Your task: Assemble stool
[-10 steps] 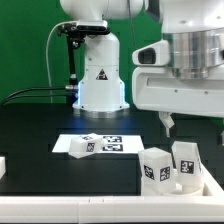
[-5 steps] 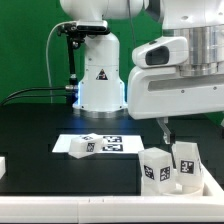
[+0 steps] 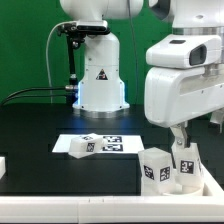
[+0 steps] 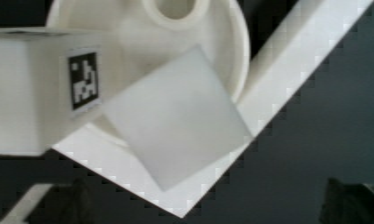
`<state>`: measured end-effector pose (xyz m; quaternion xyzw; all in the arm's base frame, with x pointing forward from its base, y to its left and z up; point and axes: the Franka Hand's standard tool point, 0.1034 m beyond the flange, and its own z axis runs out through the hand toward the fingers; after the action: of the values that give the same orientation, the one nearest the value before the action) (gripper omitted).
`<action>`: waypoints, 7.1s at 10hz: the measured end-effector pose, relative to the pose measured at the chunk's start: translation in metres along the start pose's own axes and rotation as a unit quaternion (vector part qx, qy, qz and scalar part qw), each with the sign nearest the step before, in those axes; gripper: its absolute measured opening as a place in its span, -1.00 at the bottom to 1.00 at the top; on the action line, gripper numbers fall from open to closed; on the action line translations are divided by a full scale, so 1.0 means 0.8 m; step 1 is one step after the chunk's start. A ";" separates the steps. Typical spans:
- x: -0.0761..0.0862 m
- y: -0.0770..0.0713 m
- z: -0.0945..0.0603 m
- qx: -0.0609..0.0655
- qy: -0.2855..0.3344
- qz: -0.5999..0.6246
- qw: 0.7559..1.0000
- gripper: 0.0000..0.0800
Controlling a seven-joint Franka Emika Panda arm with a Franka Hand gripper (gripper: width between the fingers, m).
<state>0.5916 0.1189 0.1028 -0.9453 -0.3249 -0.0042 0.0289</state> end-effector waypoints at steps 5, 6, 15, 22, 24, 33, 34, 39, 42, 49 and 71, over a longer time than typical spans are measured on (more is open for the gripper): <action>-0.007 0.009 0.015 -0.024 -0.005 -0.200 0.979 0.62; -0.006 0.008 0.024 -0.030 -0.007 -0.222 0.975 0.62; -0.002 0.003 0.037 -0.031 0.001 0.026 0.999 -0.15; -0.001 0.007 0.037 0.010 0.023 0.429 0.903 -0.15; -0.001 0.007 0.037 0.011 0.022 0.487 0.873 -0.15; 0.002 -0.003 0.041 0.057 0.010 0.827 0.560 -0.15; 0.002 -0.002 0.040 0.063 0.007 0.851 0.522 -0.15; 0.007 -0.002 0.041 0.110 -0.009 0.958 0.266 -0.15; 0.008 -0.006 0.037 0.104 -0.015 0.937 0.333 0.44; 0.020 -0.006 0.016 0.101 0.003 0.766 0.635 0.62; 0.005 0.011 0.040 -0.039 -0.007 -0.276 0.960 0.62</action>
Offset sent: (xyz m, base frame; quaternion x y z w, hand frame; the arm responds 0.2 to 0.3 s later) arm 0.0004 0.0046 -0.0137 -0.0389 0.0409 -0.3805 0.9230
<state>0.5995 0.1163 0.0704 -0.8196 -0.5726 -0.0182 -0.0128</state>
